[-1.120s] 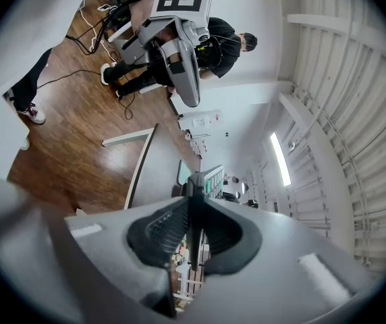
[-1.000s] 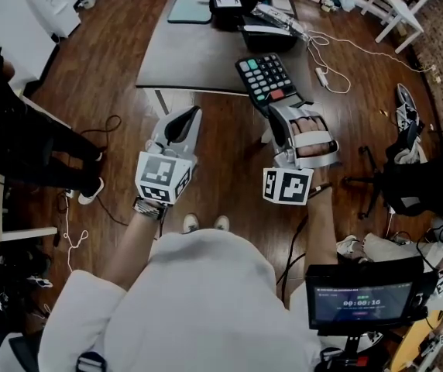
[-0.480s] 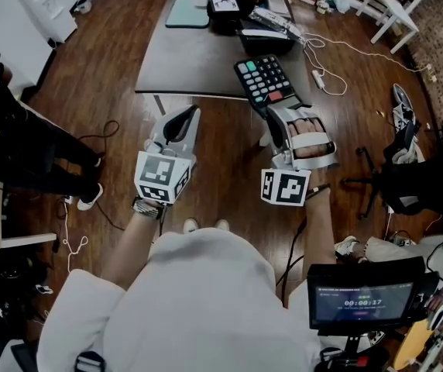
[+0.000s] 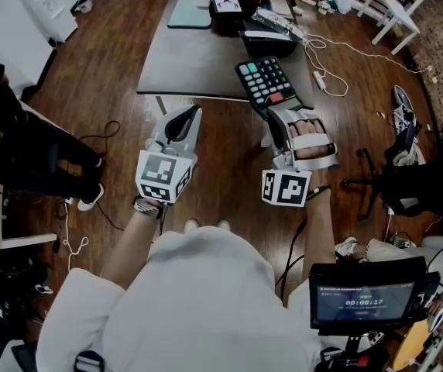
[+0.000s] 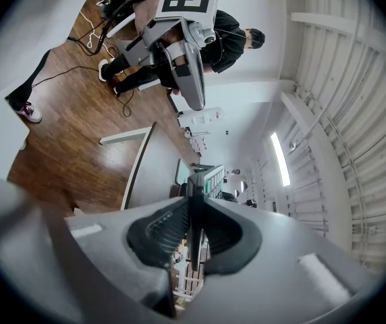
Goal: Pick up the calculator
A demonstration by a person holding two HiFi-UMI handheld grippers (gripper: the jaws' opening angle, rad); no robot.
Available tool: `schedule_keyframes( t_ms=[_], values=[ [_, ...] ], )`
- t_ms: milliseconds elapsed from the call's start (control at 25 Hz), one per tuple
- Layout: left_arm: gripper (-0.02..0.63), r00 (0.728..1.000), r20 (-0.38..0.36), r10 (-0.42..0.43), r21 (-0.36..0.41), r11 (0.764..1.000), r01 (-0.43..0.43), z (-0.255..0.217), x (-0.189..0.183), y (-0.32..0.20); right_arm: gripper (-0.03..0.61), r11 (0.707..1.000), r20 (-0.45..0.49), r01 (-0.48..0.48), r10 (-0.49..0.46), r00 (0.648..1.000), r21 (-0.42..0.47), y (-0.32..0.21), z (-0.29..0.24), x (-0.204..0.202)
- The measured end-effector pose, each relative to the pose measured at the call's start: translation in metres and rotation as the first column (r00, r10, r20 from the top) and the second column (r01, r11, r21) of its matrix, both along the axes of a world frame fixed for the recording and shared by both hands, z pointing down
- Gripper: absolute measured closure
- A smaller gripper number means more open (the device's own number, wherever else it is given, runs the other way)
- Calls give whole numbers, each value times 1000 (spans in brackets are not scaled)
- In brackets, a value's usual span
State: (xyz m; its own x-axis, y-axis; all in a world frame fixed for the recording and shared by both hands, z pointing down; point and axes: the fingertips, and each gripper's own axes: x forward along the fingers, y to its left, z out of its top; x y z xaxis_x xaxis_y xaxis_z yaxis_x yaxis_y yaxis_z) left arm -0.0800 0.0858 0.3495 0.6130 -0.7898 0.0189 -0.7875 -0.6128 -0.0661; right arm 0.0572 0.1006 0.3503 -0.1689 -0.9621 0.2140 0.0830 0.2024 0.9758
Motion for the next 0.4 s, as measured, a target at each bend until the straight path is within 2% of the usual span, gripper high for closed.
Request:
schedule_keyframes(
  t_ms=[400],
  values=[
    [607,1000,-4,3,0,1000,-3,1,3,-3,523,1000,1,-2,2,1000,-3,-2,3,2]
  ],
)
